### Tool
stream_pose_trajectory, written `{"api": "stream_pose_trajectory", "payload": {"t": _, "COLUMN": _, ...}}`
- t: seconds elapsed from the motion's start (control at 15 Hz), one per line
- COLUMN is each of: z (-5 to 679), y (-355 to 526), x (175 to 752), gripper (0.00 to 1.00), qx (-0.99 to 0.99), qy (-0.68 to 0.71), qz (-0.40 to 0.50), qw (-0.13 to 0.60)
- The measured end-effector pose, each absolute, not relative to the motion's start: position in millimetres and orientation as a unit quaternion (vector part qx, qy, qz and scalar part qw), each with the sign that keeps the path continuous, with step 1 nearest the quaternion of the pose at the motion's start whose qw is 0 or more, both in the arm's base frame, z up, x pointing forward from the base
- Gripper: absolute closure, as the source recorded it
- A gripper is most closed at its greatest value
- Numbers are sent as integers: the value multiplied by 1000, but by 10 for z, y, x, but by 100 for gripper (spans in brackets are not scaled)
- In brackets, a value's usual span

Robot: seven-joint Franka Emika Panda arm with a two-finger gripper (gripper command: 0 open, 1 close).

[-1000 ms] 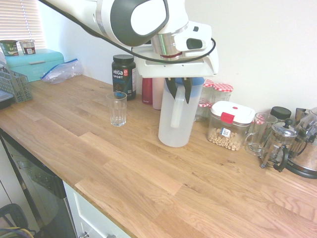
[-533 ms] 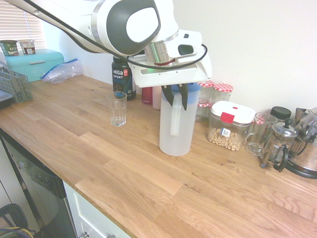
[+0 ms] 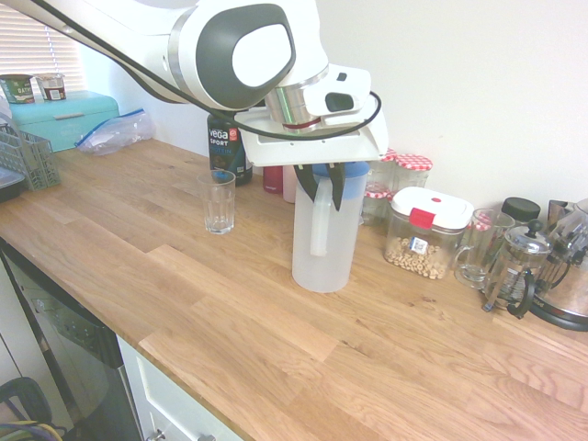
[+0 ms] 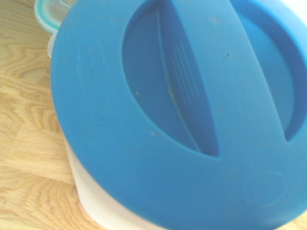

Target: Pour me some water

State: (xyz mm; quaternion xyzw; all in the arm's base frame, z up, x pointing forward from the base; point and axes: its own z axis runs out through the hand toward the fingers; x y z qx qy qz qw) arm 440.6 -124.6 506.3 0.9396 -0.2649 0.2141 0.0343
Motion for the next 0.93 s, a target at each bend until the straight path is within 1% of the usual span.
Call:
{"api": "stream_pose_trajectory", "payload": {"t": 0.27, "z": 5069, "y": -1208, "x": 4416, "gripper": 0, "qx": 939, "qy": -268, "qz": 211, "qw": 31}}
{"api": "stream_pose_trajectory", "payload": {"t": 0.53, "z": 5148, "y": -1148, "x": 4400, "gripper": 0, "qx": 943, "qy": -292, "qz": 158, "qw": 0}}
{"api": "stream_pose_trajectory", "payload": {"t": 0.8, "z": 5423, "y": -1140, "x": 4379, "gripper": 0, "qx": 936, "qy": -325, "qz": 135, "qw": -1}}
{"api": "stream_pose_trajectory", "payload": {"t": 0.93, "z": 5529, "y": -1114, "x": 4327, "gripper": 0, "qx": 932, "qy": -346, "qz": 108, "qw": 0}}
